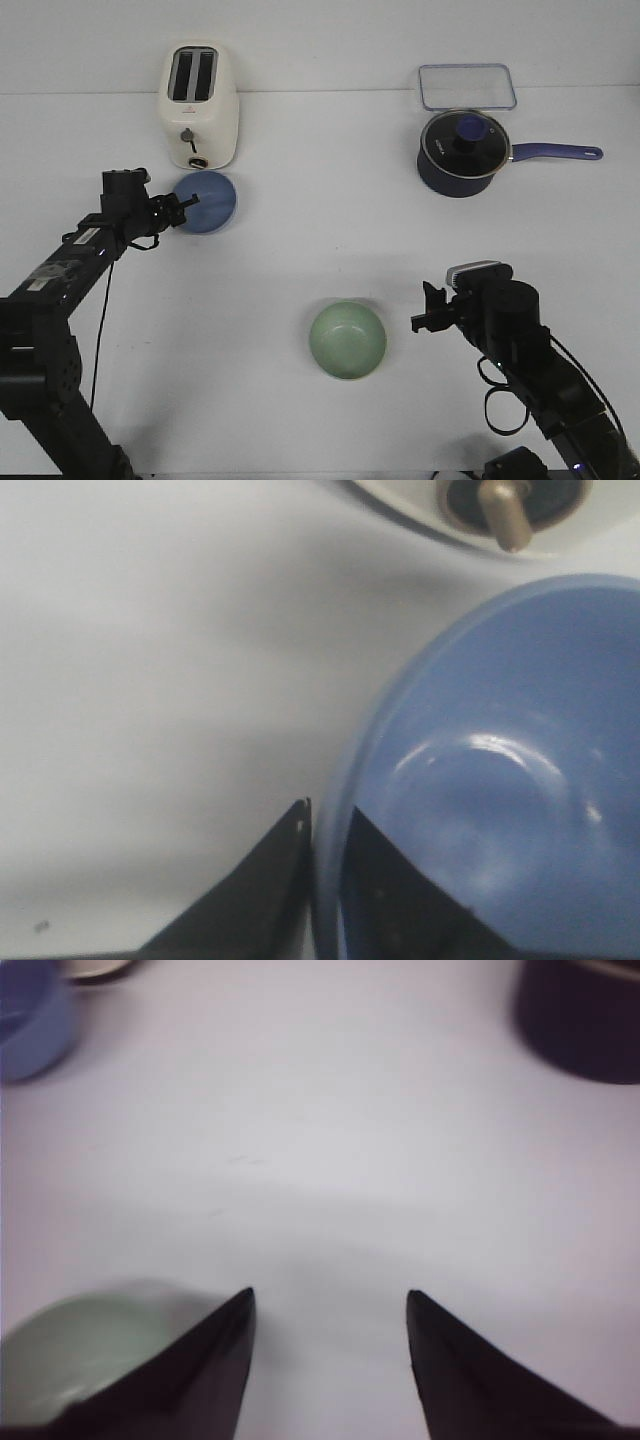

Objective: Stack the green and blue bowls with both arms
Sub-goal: 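Grasp the rim of the blue bowl with the left gripper and lift it, then carry the blue bowl over the green bowl and lower it inside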

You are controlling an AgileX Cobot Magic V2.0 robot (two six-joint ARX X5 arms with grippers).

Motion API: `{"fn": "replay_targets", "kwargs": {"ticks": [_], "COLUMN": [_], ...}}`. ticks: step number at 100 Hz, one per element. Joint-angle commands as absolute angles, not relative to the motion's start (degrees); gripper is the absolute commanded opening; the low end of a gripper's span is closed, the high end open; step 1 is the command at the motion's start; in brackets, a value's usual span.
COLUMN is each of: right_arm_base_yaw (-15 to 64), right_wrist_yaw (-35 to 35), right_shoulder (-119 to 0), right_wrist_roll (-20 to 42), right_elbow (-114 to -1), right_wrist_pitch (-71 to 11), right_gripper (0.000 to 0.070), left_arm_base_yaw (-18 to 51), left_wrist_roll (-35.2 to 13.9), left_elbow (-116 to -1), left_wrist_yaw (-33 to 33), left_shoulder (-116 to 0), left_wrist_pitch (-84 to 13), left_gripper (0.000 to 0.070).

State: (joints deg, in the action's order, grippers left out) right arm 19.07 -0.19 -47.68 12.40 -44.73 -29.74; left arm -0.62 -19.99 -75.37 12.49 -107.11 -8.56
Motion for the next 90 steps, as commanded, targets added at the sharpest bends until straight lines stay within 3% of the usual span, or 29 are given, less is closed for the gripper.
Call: {"fn": "replay_targets", "kwargs": {"ticks": [1, 24, 54, 76, 90], "right_arm_base_yaw": [17.76, 10.59, 7.05, 7.05, 7.05], "right_wrist_yaw": [0.99, 1.32, -1.61, -3.70, -4.54], "right_shoulder": [-47.90, -47.90, -47.94, -47.94, -47.94], "right_wrist_roll": [11.90, 11.44, 10.59, 10.41, 10.41], "right_elbow": [-44.05, -41.98, -40.01, -39.75, -39.75], "right_wrist_pitch": [-29.17, -29.45, -29.63, -29.61, -29.63], "right_gripper": [0.0307, 0.0307, 0.0307, 0.0307, 0.0307], "left_arm_base_yaw": [-0.60, 2.96, 18.70, 32.75, 37.93], "left_wrist_roll": [-18.46, -13.02, -16.60, -18.28, -18.65], "left_elbow": [-76.44, -74.72, -57.89, -55.09, -55.11], "left_wrist_yaw": [14.52, 18.31, 20.51, 18.96, 18.15], "left_shoulder": [-105.03, -93.78, -74.24, -75.02, -79.48], "left_wrist_pitch": [-9.61, -18.79, -12.21, -8.03, -4.54], "left_gripper": [0.0014, 0.0014, 0.0014, 0.0014, 0.0014]}}
